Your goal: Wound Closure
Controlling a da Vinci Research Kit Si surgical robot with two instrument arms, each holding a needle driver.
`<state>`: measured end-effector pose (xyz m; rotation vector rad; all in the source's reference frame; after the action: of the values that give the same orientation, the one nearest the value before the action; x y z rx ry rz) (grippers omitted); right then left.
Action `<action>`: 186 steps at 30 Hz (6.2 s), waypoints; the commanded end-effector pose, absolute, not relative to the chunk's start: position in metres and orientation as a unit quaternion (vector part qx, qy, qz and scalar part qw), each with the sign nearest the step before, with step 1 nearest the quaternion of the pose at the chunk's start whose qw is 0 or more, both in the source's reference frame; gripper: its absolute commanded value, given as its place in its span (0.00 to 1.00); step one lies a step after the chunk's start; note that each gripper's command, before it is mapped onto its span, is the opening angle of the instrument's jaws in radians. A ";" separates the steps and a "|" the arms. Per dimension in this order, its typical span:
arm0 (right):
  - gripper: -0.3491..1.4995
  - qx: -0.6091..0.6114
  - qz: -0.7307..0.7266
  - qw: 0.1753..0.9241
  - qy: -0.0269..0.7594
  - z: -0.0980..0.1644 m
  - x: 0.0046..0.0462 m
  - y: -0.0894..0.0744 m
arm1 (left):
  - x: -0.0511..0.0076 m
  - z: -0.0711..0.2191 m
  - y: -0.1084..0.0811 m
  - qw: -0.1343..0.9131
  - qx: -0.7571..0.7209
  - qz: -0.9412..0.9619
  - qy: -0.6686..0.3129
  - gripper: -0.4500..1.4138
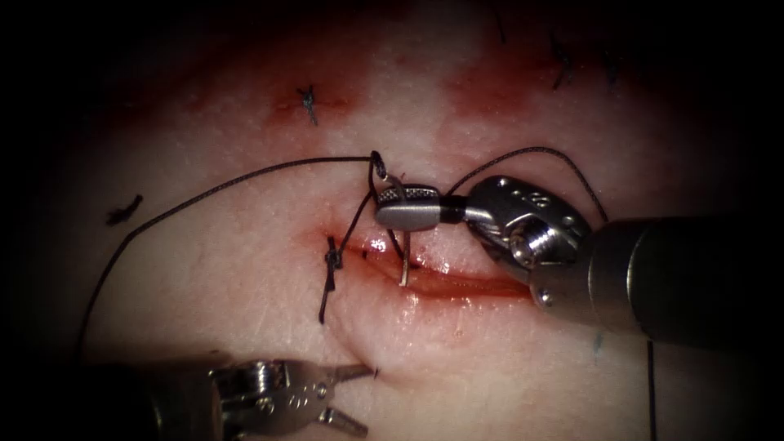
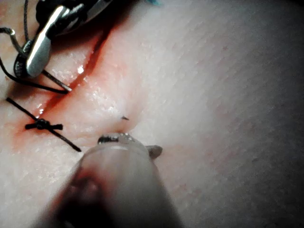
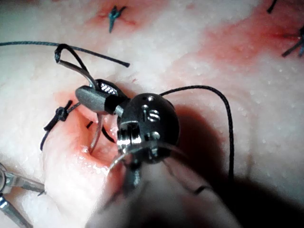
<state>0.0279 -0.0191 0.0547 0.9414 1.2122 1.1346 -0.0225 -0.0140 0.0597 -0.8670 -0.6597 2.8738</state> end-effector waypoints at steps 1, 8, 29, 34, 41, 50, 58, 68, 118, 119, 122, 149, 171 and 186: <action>0.00 0.406 0.482 0.578 0.519 0.055 0.0290 -0.020 | -0.0230 0.060 -0.015 0.034 -0.282 0.934 -0.216 0.61; 0.00 0.431 0.491 0.564 0.506 0.054 0.0294 -0.023 | -0.0226 0.060 -0.014 0.031 -0.284 0.933 -0.220 0.61; 0.80 0.346 0.598 0.505 0.516 0.055 0.0218 -0.019 | -0.0215 0.058 -0.011 -0.027 -0.362 0.912 -0.192 0.47; 0.85 0.301 0.590 0.529 0.530 0.056 0.0183 -0.016 | -0.0222 0.057 -0.008 -0.026 -0.482 0.860 -0.162 0.45; 0.83 0.313 0.574 0.538 0.533 0.056 0.0169 -0.016 | -0.0225 0.059 -0.007 -0.055 -0.514 0.844 -0.141 0.58; 0.84 0.322 0.563 0.542 0.535 0.056 0.0172 -0.016 | -0.0236 0.061 -0.008 -0.082 -0.551 0.817 -0.148 0.61; 0.79 0.313 0.562 0.544 0.539 0.056 0.0173 -0.016 | -0.0251 0.060 -0.008 -0.089 -0.574 0.800 -0.149 0.55; 0.72 0.222 0.431 0.668 0.564 0.057 0.0171 -0.016 | -0.0256 0.060 -0.007 -0.044 -0.593 0.783 -0.182 0.00; 0.78 0.087 0.208 0.813 0.537 0.052 0.0275 -0.022 | -0.0171 0.027 -0.008 0.120 -0.699 0.629 -0.318 0.00; 0.59 0.081 0.209 0.823 0.522 0.052 0.0272 -0.022 | -0.0164 0.027 -0.008 0.116 -0.702 0.633 -0.304 0.00; 0.00 0.083 0.206 0.843 0.490 0.053 0.0263 -0.023 | -0.0149 0.025 -0.007 0.111 -0.705 0.649 -0.263 0.00; 0.87 0.080 0.262 0.785 0.556 0.041 0.0275 -0.025 | -0.0062 0.035 0.002 0.183 -0.604 0.774 -0.051 0.00; 0.00 0.007 0.204 0.849 0.488 0.049 0.0288 -0.024 | -0.0088 0.036 0.005 0.146 -0.647 0.746 0.057 0.00; 0.00 0.132 0.174 0.855 0.470 0.039 0.0315 -0.032 | -0.0085 0.043 0.006 0.145 -0.637 0.752 0.091 0.00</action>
<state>0.0306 -0.0309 0.0391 0.2757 0.9851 0.3630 -0.0080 0.0058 0.0429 -1.8333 0.2660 2.1672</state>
